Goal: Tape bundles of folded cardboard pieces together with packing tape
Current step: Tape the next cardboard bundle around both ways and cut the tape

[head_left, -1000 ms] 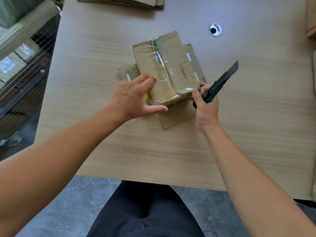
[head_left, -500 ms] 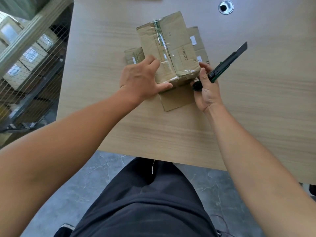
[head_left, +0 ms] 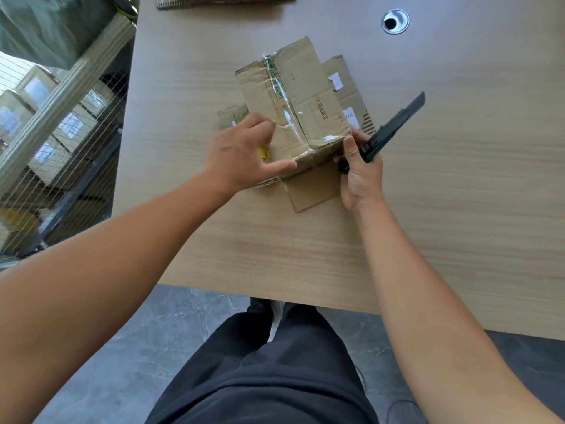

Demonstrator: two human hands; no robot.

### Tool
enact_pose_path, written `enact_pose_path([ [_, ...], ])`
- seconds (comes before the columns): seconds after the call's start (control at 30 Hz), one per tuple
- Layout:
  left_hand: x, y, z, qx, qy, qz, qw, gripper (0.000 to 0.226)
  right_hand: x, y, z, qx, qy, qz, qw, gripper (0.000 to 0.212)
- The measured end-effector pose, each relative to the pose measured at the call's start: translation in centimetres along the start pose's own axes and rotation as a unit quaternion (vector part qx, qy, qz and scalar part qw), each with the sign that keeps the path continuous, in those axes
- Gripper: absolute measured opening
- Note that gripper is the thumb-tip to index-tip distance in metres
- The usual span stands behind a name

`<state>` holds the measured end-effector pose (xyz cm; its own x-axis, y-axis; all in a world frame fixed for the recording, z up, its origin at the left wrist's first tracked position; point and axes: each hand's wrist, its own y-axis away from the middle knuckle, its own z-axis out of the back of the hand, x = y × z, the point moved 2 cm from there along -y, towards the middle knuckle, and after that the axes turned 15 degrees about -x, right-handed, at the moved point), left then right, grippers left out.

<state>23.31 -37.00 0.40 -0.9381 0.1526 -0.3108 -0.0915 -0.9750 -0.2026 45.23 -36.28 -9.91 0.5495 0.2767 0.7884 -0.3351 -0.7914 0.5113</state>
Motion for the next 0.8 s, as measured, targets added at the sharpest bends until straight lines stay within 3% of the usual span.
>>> enact_pose_path([
  [0.17,1.9,0.1,1.5,0.149,0.102,-0.02,0.983,0.023,-0.1,0.2,-1.7,-0.054,-0.033,-0.019,0.998,0.012],
  [0.23,1.9,0.5,2.2,0.185,0.134,-0.005,0.974,0.018,0.4,0.8,-2.7,-0.097,-0.025,-0.023,0.995,0.011],
  [0.37,0.2,0.8,3.8,0.232,0.149,-0.027,0.961,0.02,3.1,3.2,-2.4,-0.27,0.144,0.085,0.948,0.01],
  [0.43,-0.4,1.0,4.6,0.238,0.155,-0.038,0.958,0.02,3.9,5.2,-2.2,-0.236,0.241,0.132,0.932,0.016],
  [0.57,2.7,-2.1,7.8,0.169,0.186,0.015,0.968,0.022,3.1,9.6,-2.1,-0.122,0.405,0.168,0.89,0.022],
  [0.67,5.9,-6.6,8.8,0.214,0.075,-0.043,0.973,0.028,2.1,11.4,-1.8,-0.116,0.448,0.137,0.876,0.029],
  [0.8,8.4,-12.1,8.4,0.253,0.022,-0.133,0.958,0.03,1.3,11.9,-2.8,-0.167,0.431,0.141,0.875,0.016],
])
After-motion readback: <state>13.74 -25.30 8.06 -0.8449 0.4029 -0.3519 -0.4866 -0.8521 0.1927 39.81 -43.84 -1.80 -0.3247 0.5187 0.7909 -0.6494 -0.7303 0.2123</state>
